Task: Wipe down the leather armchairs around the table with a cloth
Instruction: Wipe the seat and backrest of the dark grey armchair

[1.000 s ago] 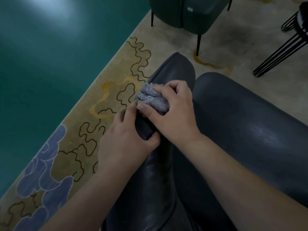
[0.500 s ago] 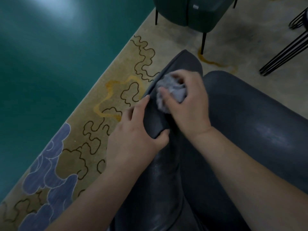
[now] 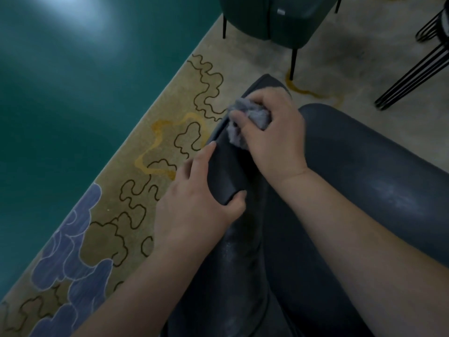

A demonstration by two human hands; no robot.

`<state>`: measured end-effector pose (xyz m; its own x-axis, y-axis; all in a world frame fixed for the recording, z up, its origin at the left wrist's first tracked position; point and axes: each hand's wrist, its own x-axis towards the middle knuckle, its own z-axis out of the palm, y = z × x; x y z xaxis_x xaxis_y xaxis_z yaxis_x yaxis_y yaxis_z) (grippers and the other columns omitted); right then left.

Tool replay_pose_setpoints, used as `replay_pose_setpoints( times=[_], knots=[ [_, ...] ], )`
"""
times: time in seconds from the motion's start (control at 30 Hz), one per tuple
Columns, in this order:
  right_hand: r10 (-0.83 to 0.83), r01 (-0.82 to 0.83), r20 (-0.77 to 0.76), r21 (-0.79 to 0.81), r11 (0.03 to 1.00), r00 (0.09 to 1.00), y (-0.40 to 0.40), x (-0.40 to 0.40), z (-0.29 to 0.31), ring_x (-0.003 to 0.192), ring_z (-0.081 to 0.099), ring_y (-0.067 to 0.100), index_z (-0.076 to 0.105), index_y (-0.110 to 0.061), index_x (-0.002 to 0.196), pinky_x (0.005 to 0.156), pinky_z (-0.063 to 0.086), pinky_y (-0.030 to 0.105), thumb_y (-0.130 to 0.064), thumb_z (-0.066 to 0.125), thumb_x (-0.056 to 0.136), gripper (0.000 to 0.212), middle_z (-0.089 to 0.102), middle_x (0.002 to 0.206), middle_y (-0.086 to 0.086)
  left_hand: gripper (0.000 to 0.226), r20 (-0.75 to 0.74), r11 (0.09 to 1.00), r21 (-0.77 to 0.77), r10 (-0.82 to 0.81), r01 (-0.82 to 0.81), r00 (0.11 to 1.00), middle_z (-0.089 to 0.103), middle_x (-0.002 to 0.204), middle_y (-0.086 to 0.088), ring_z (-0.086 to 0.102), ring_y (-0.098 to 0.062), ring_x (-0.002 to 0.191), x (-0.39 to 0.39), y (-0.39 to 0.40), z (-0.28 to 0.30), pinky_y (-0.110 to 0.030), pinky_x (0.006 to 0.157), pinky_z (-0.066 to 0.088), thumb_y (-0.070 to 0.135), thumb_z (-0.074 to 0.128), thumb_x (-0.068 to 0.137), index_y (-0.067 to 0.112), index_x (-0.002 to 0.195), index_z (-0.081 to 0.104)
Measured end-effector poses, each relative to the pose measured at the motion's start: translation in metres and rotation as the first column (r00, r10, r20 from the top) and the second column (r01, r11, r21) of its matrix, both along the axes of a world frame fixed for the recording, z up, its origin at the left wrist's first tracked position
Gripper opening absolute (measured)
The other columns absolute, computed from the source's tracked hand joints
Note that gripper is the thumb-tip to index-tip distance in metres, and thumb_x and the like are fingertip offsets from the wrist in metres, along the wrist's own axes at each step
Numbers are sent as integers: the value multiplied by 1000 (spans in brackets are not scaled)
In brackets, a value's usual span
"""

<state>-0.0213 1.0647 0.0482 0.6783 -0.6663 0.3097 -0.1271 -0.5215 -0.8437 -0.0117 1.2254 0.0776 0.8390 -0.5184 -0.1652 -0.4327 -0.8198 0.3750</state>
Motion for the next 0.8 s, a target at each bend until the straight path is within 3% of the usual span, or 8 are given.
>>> replay_pose_setpoints(
  times=[0.13,0.3,0.4,0.5,0.57,0.67,0.73,0.8],
  knots=[
    [46,-71,-125,-202,977,991,22,8,-3,86,47,18,47,-23,71,70,41,39,-56,63,76,37,50,87,-2,85,-15,1000,1,14,-14,1000,46,131,11,56,-18,106,0,-1,-2,-34,75,42,65,61,66,45,139,21],
    [-92,76,-82,-175,982,992,6,3,-15,78,51,21,40,-22,71,68,46,47,-39,60,80,27,49,80,0,86,-30,1000,-9,4,-4,1000,41,139,12,54,-17,111,0,0,1,-32,77,41,65,59,70,51,142,15],
    [-43,31,-77,-158,987,996,2,-1,-16,80,52,19,49,-22,82,75,46,47,-34,58,82,15,51,84,-4,86,-41,1000,-9,1,-1,999,39,140,13,53,-15,113,0,0,1,-30,78,40,65,59,71,51,142,13],
    [2,-22,-107,-188,982,994,-4,-3,-18,82,53,19,49,-24,81,76,44,41,-37,56,84,15,53,85,-3,86,-30,1000,-9,1,-1,1000,40,139,13,53,-15,113,0,0,0,-29,77,39,65,59,71,51,142,13],
    [-98,88,-103,-93,992,990,-13,-15,-36,79,51,17,47,-21,78,75,44,37,-33,57,86,18,52,82,-1,86,-34,1000,-3,4,-4,999,39,139,13,53,-15,112,1,0,0,-29,77,38,66,59,70,51,142,13],
    [-276,326,-264,165,931,924,-18,-50,-70,70,46,12,44,-18,73,69,40,34,-27,60,88,23,50,77,0,86,-36,1000,-5,2,-2,999,39,139,14,53,-14,111,-1,1,2,-28,78,37,65,60,71,51,142,14],
    [-279,338,-241,251,907,929,-10,-58,-70,68,46,9,44,-17,74,66,37,27,-29,60,89,25,50,76,0,85,-29,1000,-9,-4,4,1000,39,139,14,52,-15,111,-1,0,2,-28,78,36,65,60,71,50,142,14],
    [-267,287,-111,268,919,957,2,-44,-46,75,50,13,46,-17,79,69,39,26,-35,58,90,24,52,81,2,84,-16,1000,-11,-4,4,1000,40,140,13,51,-15,115,0,0,0,-28,79,36,64,59,71,50,142,15]
  ],
)
